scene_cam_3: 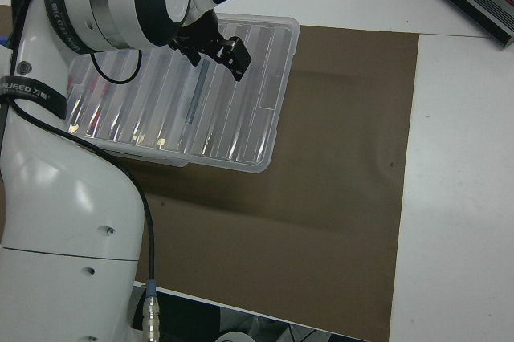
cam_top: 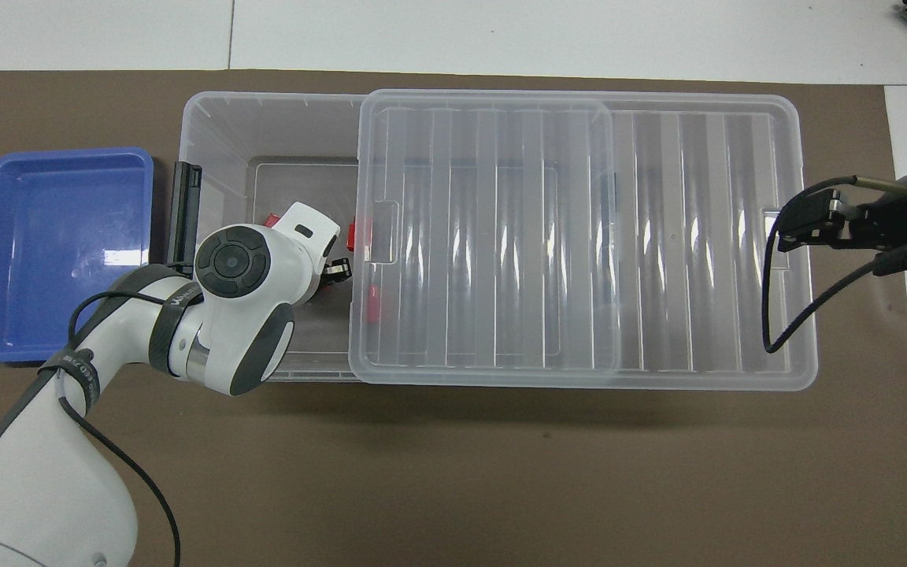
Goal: Place red block in blue tray from box
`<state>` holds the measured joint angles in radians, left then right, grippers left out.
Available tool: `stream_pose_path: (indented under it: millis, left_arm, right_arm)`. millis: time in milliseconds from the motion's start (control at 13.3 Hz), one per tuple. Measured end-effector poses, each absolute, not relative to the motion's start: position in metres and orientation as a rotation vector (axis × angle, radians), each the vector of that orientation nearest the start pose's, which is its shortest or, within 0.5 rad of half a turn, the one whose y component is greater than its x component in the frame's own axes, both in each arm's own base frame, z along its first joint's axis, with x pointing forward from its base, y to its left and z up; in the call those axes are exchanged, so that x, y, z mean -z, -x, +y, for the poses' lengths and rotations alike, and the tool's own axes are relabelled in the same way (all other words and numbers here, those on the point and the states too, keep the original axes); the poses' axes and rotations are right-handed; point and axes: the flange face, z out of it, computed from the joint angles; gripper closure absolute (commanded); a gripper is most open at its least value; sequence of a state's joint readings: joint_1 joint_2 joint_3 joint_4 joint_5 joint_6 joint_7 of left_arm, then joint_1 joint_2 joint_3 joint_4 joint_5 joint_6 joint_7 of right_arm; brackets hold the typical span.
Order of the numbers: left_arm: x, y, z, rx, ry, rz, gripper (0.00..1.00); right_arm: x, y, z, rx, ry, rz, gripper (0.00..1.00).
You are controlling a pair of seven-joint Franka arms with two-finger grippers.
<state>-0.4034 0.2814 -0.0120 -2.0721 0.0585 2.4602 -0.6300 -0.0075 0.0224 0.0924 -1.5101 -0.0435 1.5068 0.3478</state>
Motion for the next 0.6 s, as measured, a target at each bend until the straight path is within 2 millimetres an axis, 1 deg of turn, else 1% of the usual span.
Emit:
stream_pose_path:
  millis: [150,225,300,525,600]
  left_arm:
    - [-0.309,-0.548,-0.241,0.144,3.136,-0.273,1.0]
    - [-0.32,-0.551,-0.241,0.114,3.123,-0.276,1.0]
    - [-0.341,-0.558,-0.241,0.088,3.11,-0.284,1.0]
    - [-0.432,-0.575,-0.235,0.056,3.081,-0.327,1.0]
    - [-0.457,-0.578,-0.231,0.054,3.076,-0.342,1.0]
  right_arm:
    - [-0.632,-0.553,0.041,-0.04,3.163,0.411,0.0]
    - [-0.632,-0.553,0.041,-0.042,3.163,0.407,0.0]
    - [-0.631,-0.553,0.04,-0.043,3.164,0.401,0.0]
    - [-0.631,-0.553,0.039,-0.048,3.169,0.36,0.0]
    - [-0.63,-0.552,0.039,-0.052,3.171,0.351,0.0]
